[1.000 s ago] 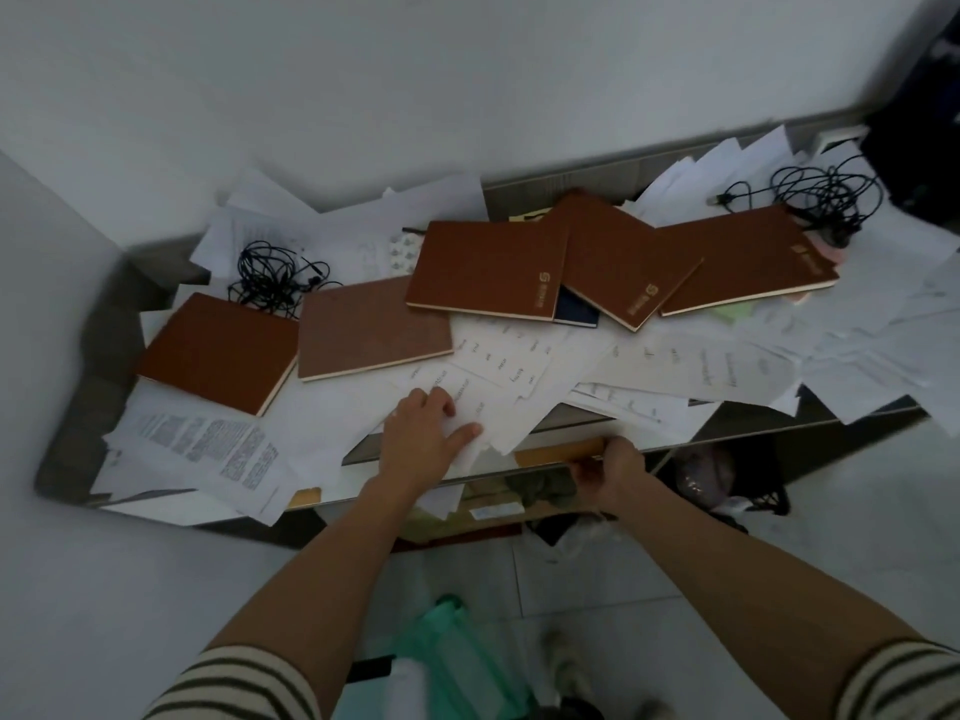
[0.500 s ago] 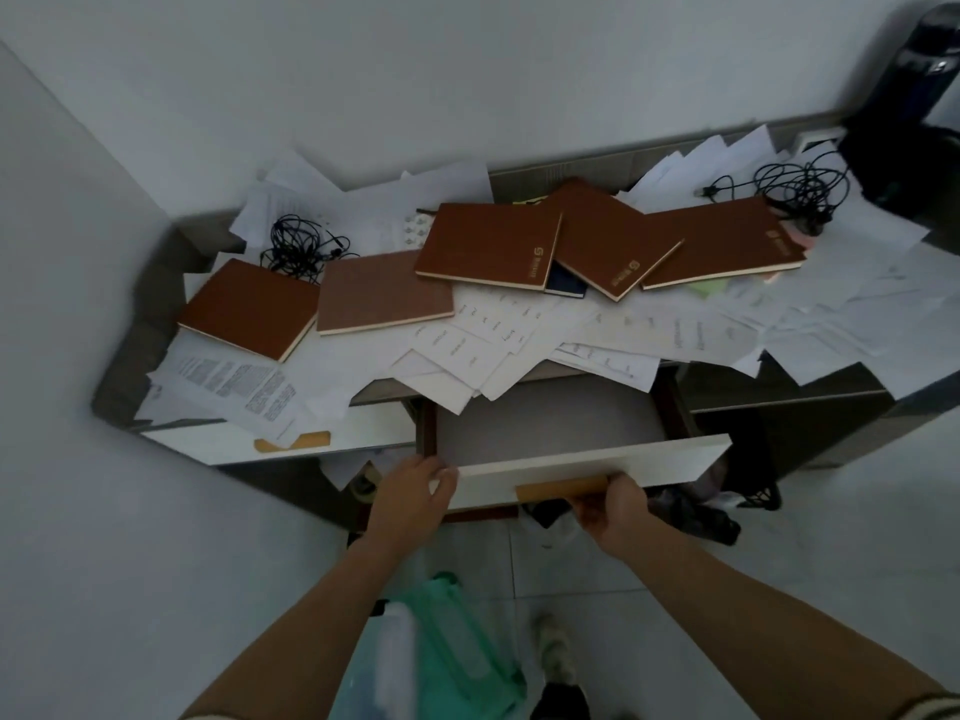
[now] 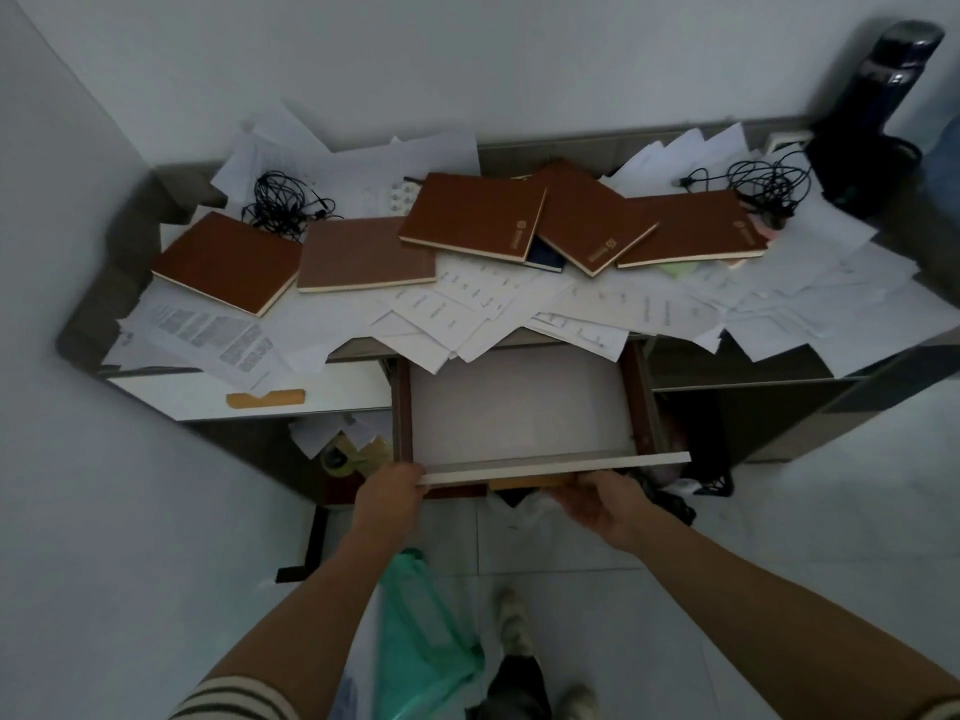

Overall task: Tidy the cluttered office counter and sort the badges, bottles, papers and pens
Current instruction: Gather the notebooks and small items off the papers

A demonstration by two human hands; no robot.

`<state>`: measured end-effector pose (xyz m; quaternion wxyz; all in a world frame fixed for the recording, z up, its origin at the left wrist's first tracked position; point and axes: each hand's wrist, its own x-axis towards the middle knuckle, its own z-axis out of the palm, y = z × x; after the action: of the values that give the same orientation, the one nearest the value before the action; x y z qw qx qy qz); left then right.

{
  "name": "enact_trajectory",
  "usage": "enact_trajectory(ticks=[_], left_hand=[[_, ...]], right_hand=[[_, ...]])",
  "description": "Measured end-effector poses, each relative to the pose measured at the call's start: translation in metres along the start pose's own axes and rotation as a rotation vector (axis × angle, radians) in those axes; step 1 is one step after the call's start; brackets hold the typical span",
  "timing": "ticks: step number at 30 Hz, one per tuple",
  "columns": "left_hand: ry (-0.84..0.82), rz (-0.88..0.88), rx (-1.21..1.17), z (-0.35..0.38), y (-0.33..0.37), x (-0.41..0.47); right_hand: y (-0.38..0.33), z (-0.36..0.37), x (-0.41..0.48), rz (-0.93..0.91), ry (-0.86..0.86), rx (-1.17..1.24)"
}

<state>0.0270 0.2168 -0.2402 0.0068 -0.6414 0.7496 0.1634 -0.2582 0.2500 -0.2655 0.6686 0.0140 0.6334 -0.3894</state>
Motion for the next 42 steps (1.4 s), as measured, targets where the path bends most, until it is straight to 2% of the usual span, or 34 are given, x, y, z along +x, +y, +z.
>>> enact_trajectory(ticks=[2, 8, 11, 16, 25, 30, 35, 38, 42], left_hand=[[0.008, -0.008, 0.014, 0.0, 0.002, -0.001], [-0.122, 0.041, 0.144, -0.014, 0.01, 0.004], [-0.131, 0.075, -0.018, -0.035, 0.026, 0.009], [-0.028, 0.097, -0.252, -0.087, 0.06, 0.034], [0.119, 0.111, -0.268, -0.148, 0.082, 0.13], [0.085, 0.065, -0.309, -0.15, 0.084, 0.197], [-0.07, 0.069, -0.233, -0.132, 0.086, 0.23], [-0.1, 0.087, -0.17, -0.126, 0.085, 0.238], [-0.143, 0.085, -0.207, -0.128, 0.082, 0.248]], right_hand=[[-0.003, -0.004, -0.007, -0.023, 0.004, -0.084], [-0.021, -0.012, -0.048, -0.129, -0.014, -0.508], [-0.046, -0.012, -0.074, -0.188, -0.036, -0.62], [-0.104, -0.001, -0.096, -0.396, -0.038, -0.685], [-0.212, 0.056, -0.089, -0.602, -0.033, -0.739], [-0.268, 0.101, -0.059, -0.614, -0.04, -0.774], [-0.304, 0.144, -0.013, -0.608, 0.037, -0.739], [-0.316, 0.167, 0.006, -0.707, 0.128, -0.848], [-0.335, 0.191, 0.024, -0.772, 0.161, -1.006]])
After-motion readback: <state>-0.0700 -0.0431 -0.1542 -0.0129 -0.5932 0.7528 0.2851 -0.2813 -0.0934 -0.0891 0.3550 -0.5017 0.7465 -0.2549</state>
